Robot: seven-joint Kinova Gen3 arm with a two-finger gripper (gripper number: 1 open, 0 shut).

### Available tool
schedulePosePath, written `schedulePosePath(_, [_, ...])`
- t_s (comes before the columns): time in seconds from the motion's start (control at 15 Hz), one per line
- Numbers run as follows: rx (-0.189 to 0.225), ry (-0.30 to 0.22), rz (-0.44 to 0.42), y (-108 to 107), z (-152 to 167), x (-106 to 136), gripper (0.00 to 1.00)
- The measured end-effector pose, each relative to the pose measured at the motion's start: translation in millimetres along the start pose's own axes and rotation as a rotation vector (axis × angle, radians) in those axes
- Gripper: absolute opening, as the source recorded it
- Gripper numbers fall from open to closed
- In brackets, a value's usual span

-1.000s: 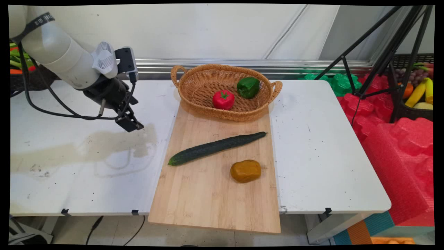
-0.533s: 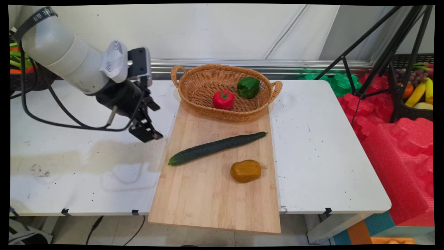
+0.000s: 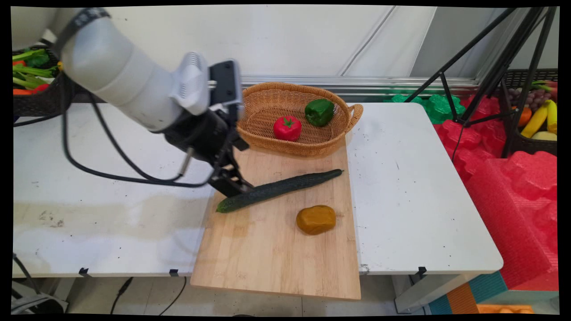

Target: Pick up the potato from the cutting board

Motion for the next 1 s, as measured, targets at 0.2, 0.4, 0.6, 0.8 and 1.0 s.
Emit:
schedulePosePath(0.2, [-0.019,0.005,0.006,12.7,17.6,26.6,1.0])
schedulePosePath(0.4, [-0.029,0.001,-0.001,22.5,41.7,49.2,1.0])
schedulePosePath(0.6, [-0.036,-0.022,-0.009,31.5,76.4,71.2,1.0])
schedulePosePath(0.8, [-0.043,-0.047,-0.014,37.7,107.9,85.9,1.0])
schedulePosePath(1.0, [-0.049,-0.072,-0.021,42.6,135.3,93.5,1.0])
